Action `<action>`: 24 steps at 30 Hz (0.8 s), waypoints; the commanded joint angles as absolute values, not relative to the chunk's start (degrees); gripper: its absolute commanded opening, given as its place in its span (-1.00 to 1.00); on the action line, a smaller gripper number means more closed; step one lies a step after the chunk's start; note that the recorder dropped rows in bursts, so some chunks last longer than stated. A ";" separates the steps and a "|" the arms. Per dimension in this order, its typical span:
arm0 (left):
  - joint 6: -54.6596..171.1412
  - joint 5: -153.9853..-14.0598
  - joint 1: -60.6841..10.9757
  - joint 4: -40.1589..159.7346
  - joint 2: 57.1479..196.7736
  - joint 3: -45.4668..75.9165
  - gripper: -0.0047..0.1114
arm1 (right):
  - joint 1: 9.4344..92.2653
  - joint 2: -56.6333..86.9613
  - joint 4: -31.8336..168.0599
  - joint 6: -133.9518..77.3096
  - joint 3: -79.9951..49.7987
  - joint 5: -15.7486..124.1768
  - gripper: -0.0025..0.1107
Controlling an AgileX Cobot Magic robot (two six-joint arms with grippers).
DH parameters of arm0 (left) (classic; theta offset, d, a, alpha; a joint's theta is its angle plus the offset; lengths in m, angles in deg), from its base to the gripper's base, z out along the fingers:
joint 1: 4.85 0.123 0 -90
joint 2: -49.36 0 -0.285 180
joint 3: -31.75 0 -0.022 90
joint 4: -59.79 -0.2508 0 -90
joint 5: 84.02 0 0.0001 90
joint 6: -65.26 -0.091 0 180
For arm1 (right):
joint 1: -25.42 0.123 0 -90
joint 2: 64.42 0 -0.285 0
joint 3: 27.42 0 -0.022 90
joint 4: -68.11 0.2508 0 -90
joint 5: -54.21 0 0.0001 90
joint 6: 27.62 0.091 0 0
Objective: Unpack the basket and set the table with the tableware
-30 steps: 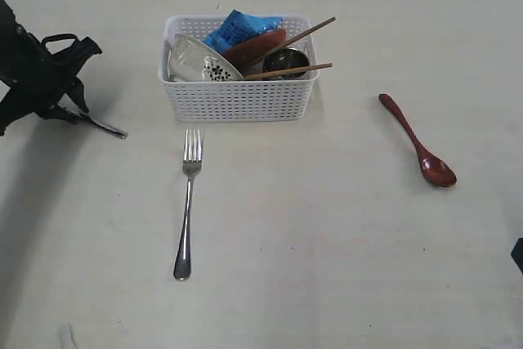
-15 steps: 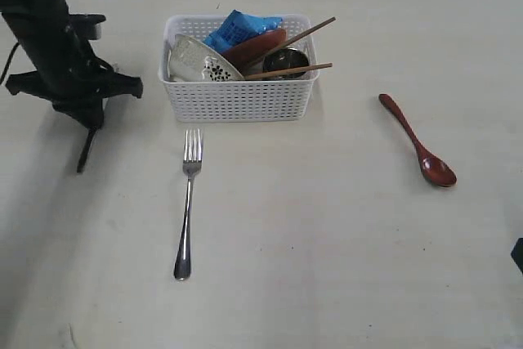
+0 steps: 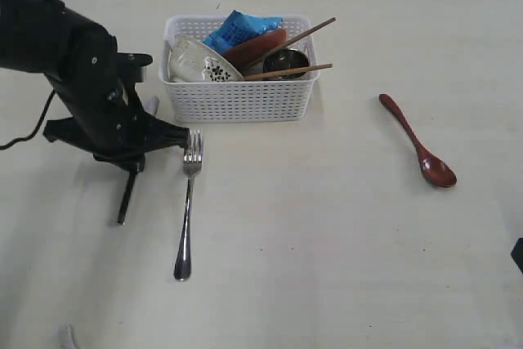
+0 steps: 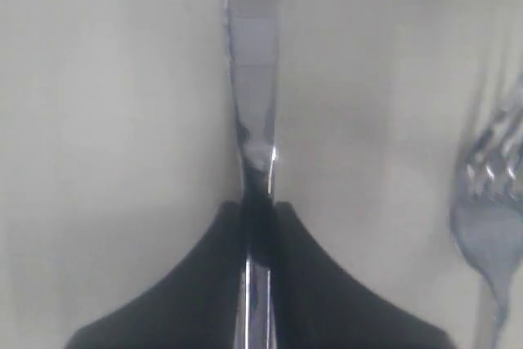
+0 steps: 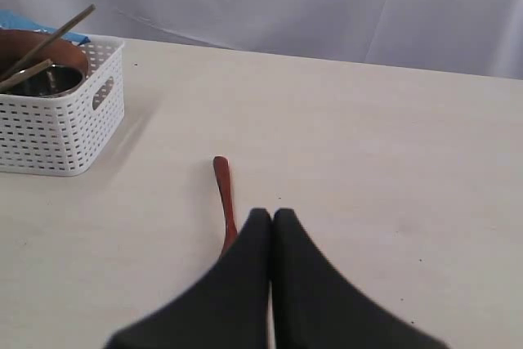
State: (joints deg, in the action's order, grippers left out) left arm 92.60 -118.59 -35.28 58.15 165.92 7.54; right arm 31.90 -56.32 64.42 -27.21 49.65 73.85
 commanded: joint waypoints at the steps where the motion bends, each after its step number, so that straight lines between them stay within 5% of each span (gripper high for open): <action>1: 96.02 -119.28 -38.35 69.54 167.08 -2.56 -0.92 | 31.52 -56.63 64.44 -26.88 49.80 73.78 -0.96; 24: 94.10 -118.20 -45.50 70.42 162.57 -11.09 -0.92 | 31.52 -56.63 64.44 -26.88 49.80 73.78 -0.96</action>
State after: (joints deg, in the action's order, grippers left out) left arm 92.96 -104.45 -44.30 71.84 157.97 -6.98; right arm 31.90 -56.32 64.42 -27.21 49.65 73.85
